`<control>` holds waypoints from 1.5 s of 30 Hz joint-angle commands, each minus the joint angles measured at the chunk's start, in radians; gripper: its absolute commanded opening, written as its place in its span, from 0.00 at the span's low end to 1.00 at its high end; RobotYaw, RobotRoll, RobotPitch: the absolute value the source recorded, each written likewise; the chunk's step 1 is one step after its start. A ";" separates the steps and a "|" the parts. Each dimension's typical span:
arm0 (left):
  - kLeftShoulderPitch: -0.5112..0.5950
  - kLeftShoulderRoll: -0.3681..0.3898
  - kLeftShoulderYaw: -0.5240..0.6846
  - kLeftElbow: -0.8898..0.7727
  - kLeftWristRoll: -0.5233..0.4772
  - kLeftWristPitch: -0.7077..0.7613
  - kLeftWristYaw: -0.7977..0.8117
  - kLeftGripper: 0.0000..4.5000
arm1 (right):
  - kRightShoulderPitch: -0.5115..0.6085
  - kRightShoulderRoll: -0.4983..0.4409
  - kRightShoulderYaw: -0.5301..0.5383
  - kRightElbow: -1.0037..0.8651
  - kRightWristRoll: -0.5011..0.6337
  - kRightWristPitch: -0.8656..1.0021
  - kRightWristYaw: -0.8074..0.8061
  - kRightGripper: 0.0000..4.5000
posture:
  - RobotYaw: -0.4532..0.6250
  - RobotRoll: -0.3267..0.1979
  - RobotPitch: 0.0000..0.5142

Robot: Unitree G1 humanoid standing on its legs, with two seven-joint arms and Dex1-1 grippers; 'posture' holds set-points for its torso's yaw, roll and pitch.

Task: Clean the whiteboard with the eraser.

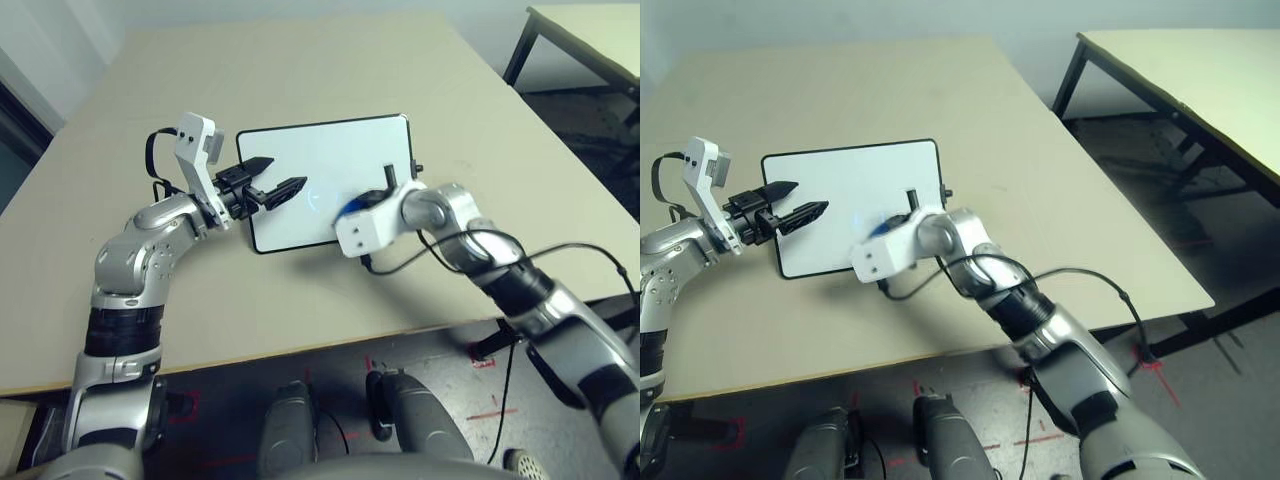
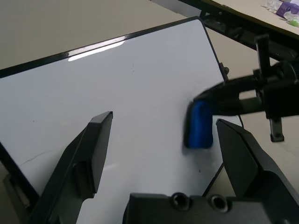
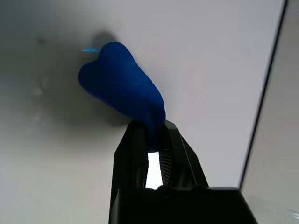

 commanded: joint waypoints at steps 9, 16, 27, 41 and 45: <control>0.017 0.004 0.009 -0.028 -0.006 0.018 0.012 1.00 | 0.204 -0.087 0.040 -0.139 -0.039 -0.009 0.097 0.07 | 0.39 0.62 0.27; 0.009 0.003 0.007 -0.023 -0.004 0.015 0.010 1.00 | 0.060 0.016 -0.007 0.017 -0.016 0.012 0.019 0.07 | 0.40 0.62 0.27; 0.018 0.004 0.012 -0.032 -0.006 0.018 0.013 1.00 | 0.234 -0.087 0.044 -0.167 -0.044 -0.003 0.132 0.07 | 0.40 0.62 0.27; -0.142 -0.075 0.187 0.163 0.085 -0.345 0.226 1.00 | -0.234 0.065 -0.432 0.100 0.236 0.329 -0.118 0.07 | 0.41 0.62 0.22; -0.161 -0.058 0.248 0.288 0.151 -0.516 0.299 1.00 | -0.254 -0.007 -0.553 0.163 0.279 0.489 -0.202 0.07 | 0.39 0.62 0.20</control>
